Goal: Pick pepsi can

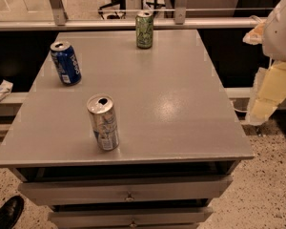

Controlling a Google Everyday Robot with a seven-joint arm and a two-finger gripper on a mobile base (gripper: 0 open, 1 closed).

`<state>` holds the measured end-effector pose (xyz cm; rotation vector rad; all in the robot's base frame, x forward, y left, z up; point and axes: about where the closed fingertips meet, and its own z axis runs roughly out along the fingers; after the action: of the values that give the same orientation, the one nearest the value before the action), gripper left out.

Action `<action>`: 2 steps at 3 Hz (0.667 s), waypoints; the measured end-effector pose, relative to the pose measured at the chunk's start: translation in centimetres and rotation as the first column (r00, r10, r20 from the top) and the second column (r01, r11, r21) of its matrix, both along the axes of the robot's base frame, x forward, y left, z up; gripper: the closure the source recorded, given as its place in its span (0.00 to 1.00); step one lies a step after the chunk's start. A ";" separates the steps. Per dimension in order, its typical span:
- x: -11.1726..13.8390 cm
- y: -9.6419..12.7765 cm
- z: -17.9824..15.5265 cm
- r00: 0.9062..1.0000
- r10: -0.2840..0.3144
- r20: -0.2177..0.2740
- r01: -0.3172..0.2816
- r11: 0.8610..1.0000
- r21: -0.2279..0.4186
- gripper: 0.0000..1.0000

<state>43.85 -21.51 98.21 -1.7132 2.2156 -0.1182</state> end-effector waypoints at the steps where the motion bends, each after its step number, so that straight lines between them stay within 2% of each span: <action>1: 0.0 0.0 0.0 1.000 0.000 0.000 0.000 1.000 0.000 0.00; 2: 2.2 1.7 1.0 0.999 0.036 0.037 -0.040 0.995 0.095 0.00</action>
Offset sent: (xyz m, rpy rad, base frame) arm 0.0300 0.0107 0.0192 0.1460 -0.0466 0.0541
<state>46.07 -19.85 99.25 -1.6878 2.1268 -0.0320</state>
